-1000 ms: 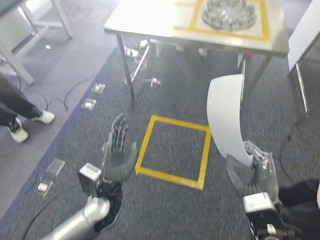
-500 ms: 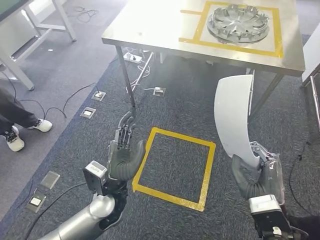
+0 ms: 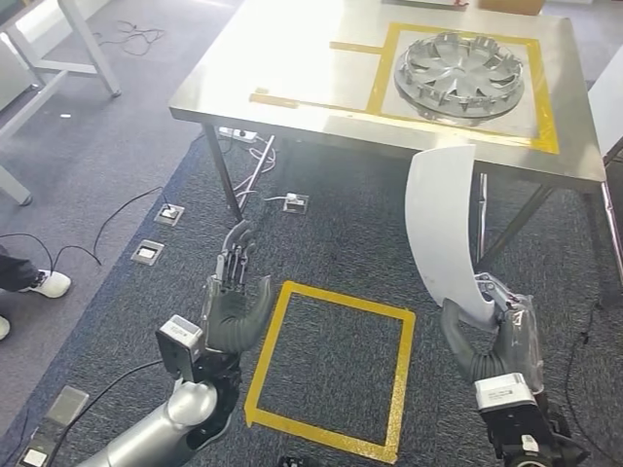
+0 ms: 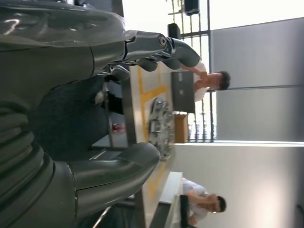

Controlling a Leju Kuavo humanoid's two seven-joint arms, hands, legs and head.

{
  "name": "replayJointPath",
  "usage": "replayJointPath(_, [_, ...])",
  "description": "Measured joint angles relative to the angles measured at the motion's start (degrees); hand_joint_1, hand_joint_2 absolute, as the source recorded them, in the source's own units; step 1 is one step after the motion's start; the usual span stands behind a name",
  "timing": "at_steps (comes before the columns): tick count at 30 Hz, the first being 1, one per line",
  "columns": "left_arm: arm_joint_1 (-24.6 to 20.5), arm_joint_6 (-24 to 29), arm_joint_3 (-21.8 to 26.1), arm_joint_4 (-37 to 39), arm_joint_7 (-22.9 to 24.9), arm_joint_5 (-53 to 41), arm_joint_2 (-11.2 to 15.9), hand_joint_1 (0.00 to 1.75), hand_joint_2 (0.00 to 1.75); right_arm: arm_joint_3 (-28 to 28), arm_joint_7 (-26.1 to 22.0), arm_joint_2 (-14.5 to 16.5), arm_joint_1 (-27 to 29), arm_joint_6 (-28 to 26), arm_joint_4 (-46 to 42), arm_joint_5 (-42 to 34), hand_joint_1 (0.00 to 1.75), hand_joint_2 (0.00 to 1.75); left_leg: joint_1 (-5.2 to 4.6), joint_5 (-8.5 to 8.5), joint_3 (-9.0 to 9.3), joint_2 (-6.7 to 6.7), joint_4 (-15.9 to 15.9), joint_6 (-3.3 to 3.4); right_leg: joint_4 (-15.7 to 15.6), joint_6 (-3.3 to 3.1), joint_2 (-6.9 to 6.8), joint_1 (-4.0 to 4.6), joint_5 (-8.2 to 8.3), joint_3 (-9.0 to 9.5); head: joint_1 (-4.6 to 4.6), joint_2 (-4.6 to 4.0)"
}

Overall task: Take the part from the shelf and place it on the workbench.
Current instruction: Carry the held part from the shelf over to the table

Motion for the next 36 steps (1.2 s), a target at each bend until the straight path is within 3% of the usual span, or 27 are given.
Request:
replayJointPath(1, [-0.1, 0.0, 0.0, 0.0, 0.0, 0.0, -0.1, 0.0, 1.75, 0.0, 0.0, 0.0, -0.1, 0.0, -0.1, 0.1, 1.75, 1.75, 0.04, -0.78, 0.85, 0.0, 0.0, 0.41, 3.3, 0.06, -0.29, 0.05, -1.3, -1.54, 0.15, 0.0])
replayJointPath(2, [0.0, -0.1, 0.0, 0.0, -0.1, -0.1, -0.2, 0.0, 1.75, 0.0, -0.1, 0.1, -0.2, 0.1, -0.1, 0.1, 1.75, 1.75, -0.02, -1.43, 1.63, 0.01, -0.2, 0.69, 8.1, 0.04, -0.55, 0.18, -2.71, -4.44, 0.37, 0.0])
replayJointPath(4, [0.1, -0.2, 0.0, 0.0, -0.1, -0.1, -0.2, 0.0, 1.75, 0.0, -0.1, 0.1, -0.1, 0.1, 0.0, 0.2, 1.75, 1.75, -0.25, -2.76, 3.23, 0.0, -0.5, 1.06, 17.5, -0.09, -0.64, 0.55, -4.08, -11.84, 0.53, 0.0])
replayJointPath(5, [0.1, -0.2, 0.0, 0.0, -0.1, -0.1, -0.2, 0.0, 1.75, 0.0, -0.1, 0.1, -0.1, 0.1, 0.0, 0.2, 1.75, 1.75, -0.43, -3.45, 4.12, -0.09, -0.5, 1.15, 19.5, -0.29, -0.64, 0.75, -2.92, -14.62, 0.55, -0.01])
replayJointPath(6, [0.2, -0.2, 0.0, 0.0, -0.1, -0.1, -0.3, 0.0, 1.75, 0.0, -0.1, 0.1, -0.1, 0.1, 0.1, 0.2, 1.75, 1.75, -0.64, -4.17, 5.11, -0.24, -0.6, 1.23, 19.0, -0.66, -0.64, 0.96, -0.41, -16.32, 0.59, -0.01])
replayJointPath(8, [0.2, -0.1, 0.0, 0.0, 0.0, -0.1, -0.3, 0.0, 1.75, 0.0, -0.2, 0.1, 0.0, 0.2, 0.1, 0.2, 1.75, 1.75, -1.04, -5.51, 7.14, -0.52, -0.7, 1.35, 12.6, -2.13, -0.58, 1.64, 6.99, -16.83, 0.71, -0.01])
replayJointPath(9, [0.3, -0.1, 0.0, 0.0, 0.0, -0.2, -0.3, 0.0, 1.75, 0.0, -0.2, 0.1, 0.0, 0.2, 0.1, 0.2, 1.75, 1.75, -1.14, -5.97, 7.86, -0.64, -0.8, 1.35, 9.6, -2.97, -0.56, 2.05, 9.88, -16.62, 0.6, -0.01])
replayJointPath(10, [0.3, -0.1, 0.0, 0.1, 0.1, -0.2, -0.3, 0.0, 1.75, -0.1, -0.2, 0.1, 0.1, 0.3, 0.1, 0.2, 1.75, 1.75, -1.06, -6.25, 8.28, -0.73, -1.0, 1.21, 7.5, -3.71, -0.55, 2.44, 11.85, -16.26, 0.5, 0.0])
replayJointPath(11, [0.4, 0.0, 0.0, 0.1, 0.1, -0.2, -0.3, 0.0, 1.75, -0.1, -0.2, 0.1, 0.1, 0.3, 0.2, 0.2, 1.75, 1.75, -0.96, -6.41, 8.42, -0.76, -1.1, 1.06, 6.6, -3.94, -0.57, 2.72, 12.69, -16.01, 0.43, 0.0])
replayJointPath(12, [0.4, 0.0, 0.0, 0.1, 0.2, -0.2, -0.3, 0.0, 1.75, -0.1, -0.2, 0.1, 0.2, 0.3, 0.2, 0.2, 1.75, 1.75, -0.8, -6.45, 8.4, -0.79, -1.1, 0.88, 6.4, -3.74, -0.6, 2.85, 12.94, -15.85, 0.38, 0.0])
replayJointPath(15, [0.4, 0.0, 0.0, 0.1, 0.3, -0.3, -0.3, 0.0, 1.75, -0.1, -0.2, 0.1, 0.1, 0.4, 0.1, 0.2, 1.75, 1.75, -0.66, -6.71, 8.4, -0.71, -1.1, 0.62, 5.6, -3.04, -0.6, 2.8, 12.48, -15.3, 0.59, -0.01])
replayJointPath(19, [0.3, 0.1, 0.0, 0.1, 0.6, -0.5, -0.3, 0.0, 1.75, -0.2, -0.1, 0.1, 0.1, 0.6, 0.0, 0.2, 1.75, 1.75, -0.99, -7.02, 8.48, -0.69, -1.2, 0.56, 3.8, -2.87, -0.57, 2.44, 10.47, -14.07, 0.46, 0.0])
replayJointPath(27, [0.3, 0.3, 0.0, 0.1, 0.9, -0.8, -0.3, 0.0, 1.75, -0.4, -0.1, 0.1, 0.1, 0.8, 0.0, 0.2, 1.75, 1.75, -0.96, -6.86, 8.78, -0.68, -1.4, 0.35, 3.8, -2.98, -0.57, 2.48, 10.62, -13.9, 0.4, -0.01])
replayJointPath(31, [0.4, 0.5, 0.0, 0.0, 1.3, -1.0, -0.2, 0.0, 1.75, -0.4, -0.1, 0.1, 0.1, 1.1, -0.1, 0.3, 1.75, 1.75, -0.88, -6.41, 9.67, -0.51, -2.8, 1.11, 3.3, -2.29, -0.61, 2.43, 10.72, -13.67, 0.38, 0.0])
replayJointPath(33, [0.3, 0.6, 0.0, -0.1, 1.5, -1.1, -0.3, 0.0, 1.75, -0.5, -0.1, 0.1, 0.0, 1.2, -0.3, 0.3, 1.75, 1.75, -0.37, -5.95, 10.68, -0.26, -4.2, 1.35, 6.6, -1.91, -0.67, 2.38, 8.98, -15.18, 0.65, -0.01])
replayJointPath(36, [0.4, 0.6, 0.0, -0.1, 1.5, -1.2, -0.3, 0.0, 1.75, -0.5, -0.1, 0.1, 0.1, 1.2, -0.3, 0.3, 1.75, 1.75, -0.18, -6.18, 11.23, -0.09, -4.4, 1.28, 18.1, -1.13, -0.71, 1.56, 4.87, -21.24, 0.91, 0.0])
